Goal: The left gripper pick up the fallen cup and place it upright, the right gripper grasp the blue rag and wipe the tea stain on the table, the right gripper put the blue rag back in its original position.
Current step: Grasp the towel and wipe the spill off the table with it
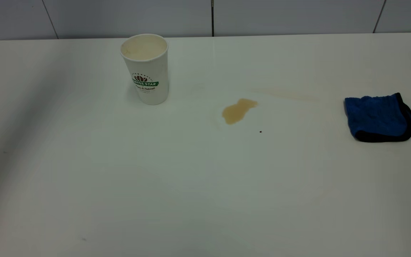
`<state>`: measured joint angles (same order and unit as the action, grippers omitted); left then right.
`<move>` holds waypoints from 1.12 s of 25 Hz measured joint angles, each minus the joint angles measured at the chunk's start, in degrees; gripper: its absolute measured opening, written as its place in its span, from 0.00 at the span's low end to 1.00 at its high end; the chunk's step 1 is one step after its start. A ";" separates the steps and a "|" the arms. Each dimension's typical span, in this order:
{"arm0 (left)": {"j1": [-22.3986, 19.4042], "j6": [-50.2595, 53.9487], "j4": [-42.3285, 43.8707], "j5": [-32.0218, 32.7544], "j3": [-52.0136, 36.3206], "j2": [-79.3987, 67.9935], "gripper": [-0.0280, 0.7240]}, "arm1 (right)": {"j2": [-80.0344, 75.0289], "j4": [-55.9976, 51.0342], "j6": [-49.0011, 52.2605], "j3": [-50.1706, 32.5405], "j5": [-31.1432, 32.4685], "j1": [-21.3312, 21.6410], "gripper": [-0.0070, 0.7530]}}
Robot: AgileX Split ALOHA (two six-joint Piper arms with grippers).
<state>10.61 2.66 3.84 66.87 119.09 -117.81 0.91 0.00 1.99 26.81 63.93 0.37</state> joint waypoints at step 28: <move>-13.94 1.48 0.52 -1.23 -85.60 82.96 0.45 | 0.00 0.00 0.00 0.00 0.00 0.00 0.77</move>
<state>-3.32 4.14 4.36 65.64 33.49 -34.85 0.91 0.00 1.99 26.81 63.93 0.37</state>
